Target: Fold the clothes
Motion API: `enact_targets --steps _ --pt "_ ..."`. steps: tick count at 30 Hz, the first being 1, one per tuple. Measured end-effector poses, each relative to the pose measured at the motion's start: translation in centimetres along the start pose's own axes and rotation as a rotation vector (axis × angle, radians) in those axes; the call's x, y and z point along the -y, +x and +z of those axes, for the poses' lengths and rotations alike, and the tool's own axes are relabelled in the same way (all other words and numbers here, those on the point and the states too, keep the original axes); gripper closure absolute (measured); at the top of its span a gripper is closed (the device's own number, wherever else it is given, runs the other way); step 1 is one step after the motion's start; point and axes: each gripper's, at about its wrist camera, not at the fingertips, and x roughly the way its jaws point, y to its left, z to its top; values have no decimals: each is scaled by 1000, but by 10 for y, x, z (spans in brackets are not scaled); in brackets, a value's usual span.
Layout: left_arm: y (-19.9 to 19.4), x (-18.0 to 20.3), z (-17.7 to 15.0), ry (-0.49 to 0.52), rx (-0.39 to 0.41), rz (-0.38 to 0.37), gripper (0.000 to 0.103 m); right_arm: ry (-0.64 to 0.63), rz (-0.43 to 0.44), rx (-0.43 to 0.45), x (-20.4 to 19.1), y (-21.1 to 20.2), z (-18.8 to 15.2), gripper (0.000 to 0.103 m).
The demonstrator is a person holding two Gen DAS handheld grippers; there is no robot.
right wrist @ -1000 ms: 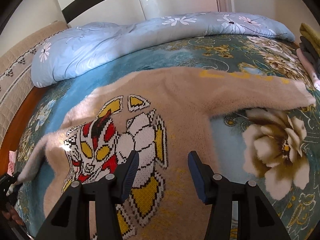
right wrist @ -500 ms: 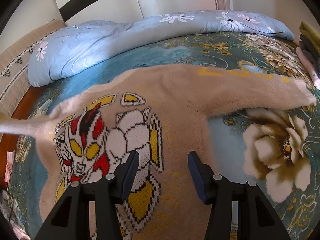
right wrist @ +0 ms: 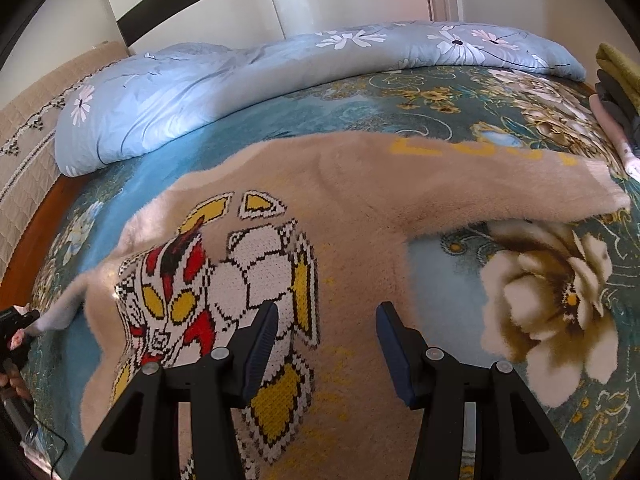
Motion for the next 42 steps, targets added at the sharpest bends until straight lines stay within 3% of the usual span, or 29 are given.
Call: enact_targets --steps 2,6,11,14,16,22,28,31,33,35,36,42 --pt "-8 -4 -17 -33 -35 -56 51 22 31 0 6 -1 1 48" --pt "-18 4 -61 -33 -118 -152 49 146 131 -11 33 -4 4 48" --pt "-12 44 -111 147 -204 -213 48 262 201 -46 73 -6 0 48" --pt "-3 69 -139 297 -232 -171 48 345 244 -106 101 -1 -10 48" --pt "6 76 -153 319 -283 -208 48 389 294 -123 115 -1 -16 48" --pt "19 81 -168 332 -361 -278 49 425 389 -171 128 -6 -27 48" --pt "23 78 -171 316 -386 -327 51 344 425 -217 103 -2 -33 47" --pt "21 78 -170 325 -390 -344 61 313 432 -234 88 2 -36 52" --pt "18 79 -169 339 -389 -352 73 298 404 -235 81 3 -38 60" --pt "15 81 -169 354 -387 -360 81 289 379 -230 78 3 -38 83" --pt "14 82 -168 361 -386 -364 83 289 378 -222 77 1 -38 87" --pt "5 86 -166 404 -389 -392 90 218 384 -68 67 -33 -21 92"
